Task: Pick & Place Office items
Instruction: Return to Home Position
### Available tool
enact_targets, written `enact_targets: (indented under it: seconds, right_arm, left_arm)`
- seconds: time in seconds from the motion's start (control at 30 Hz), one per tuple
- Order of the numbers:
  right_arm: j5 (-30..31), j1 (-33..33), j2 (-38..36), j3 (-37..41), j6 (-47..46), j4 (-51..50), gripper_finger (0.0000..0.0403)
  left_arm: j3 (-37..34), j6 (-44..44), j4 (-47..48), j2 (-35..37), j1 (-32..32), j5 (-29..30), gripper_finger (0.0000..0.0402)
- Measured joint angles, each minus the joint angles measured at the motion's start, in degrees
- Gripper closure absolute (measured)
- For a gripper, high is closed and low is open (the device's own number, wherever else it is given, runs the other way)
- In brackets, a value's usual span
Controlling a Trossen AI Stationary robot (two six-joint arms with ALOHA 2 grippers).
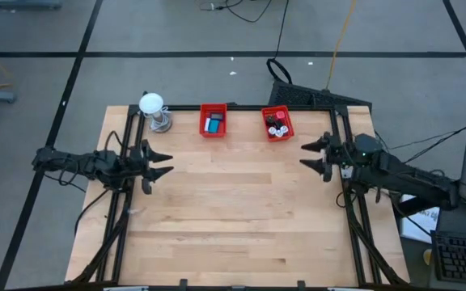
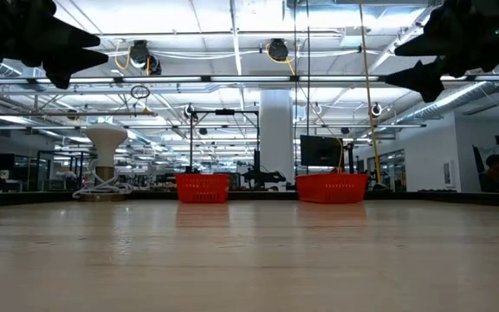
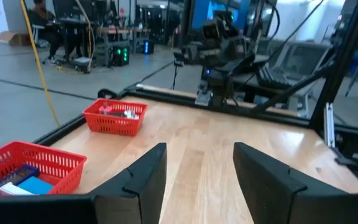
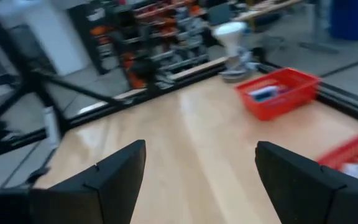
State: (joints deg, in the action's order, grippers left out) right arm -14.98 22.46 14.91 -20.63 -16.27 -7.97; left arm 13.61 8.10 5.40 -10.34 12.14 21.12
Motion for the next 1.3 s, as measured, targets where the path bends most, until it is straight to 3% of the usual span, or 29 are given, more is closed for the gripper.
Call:
enact_targets:
  seconds: [0.27, 0.5, 0.67, 1.1, 1.3]
  right_arm:
    - [9.0, -17.1, 3.1, 0.5, 1.3, 3.7, 0.0115]
    - [26.2, -35.2, 2.0, 0.5, 4.5, 2.5, 0.0115]
    - [34.8, -43.7, -2.8, 0.5, 9.7, -2.0, 0.0115]
    - [36.4, -46.6, -13.0, 2.2, 14.6, -4.9, 0.0115]
    - [36.1, -46.6, -14.7, 8.3, 15.1, 1.9, 0.0115]
  left_arm:
    - [-2.3, 0.4, 2.4, 6.8, 0.0, 0.0, 0.0192]
    - [-2.3, 0.7, 4.6, 7.6, 0.0, 0.0, 0.018]
    - [-2.3, 1.0, 5.5, 7.5, 0.0, 0.0, 0.0176]
    - [-2.3, 0.9, 5.5, 7.4, 0.0, 0.0, 0.0176]
    - [-2.3, 0.9, 5.7, 7.4, 0.0, -0.1, 0.0176]
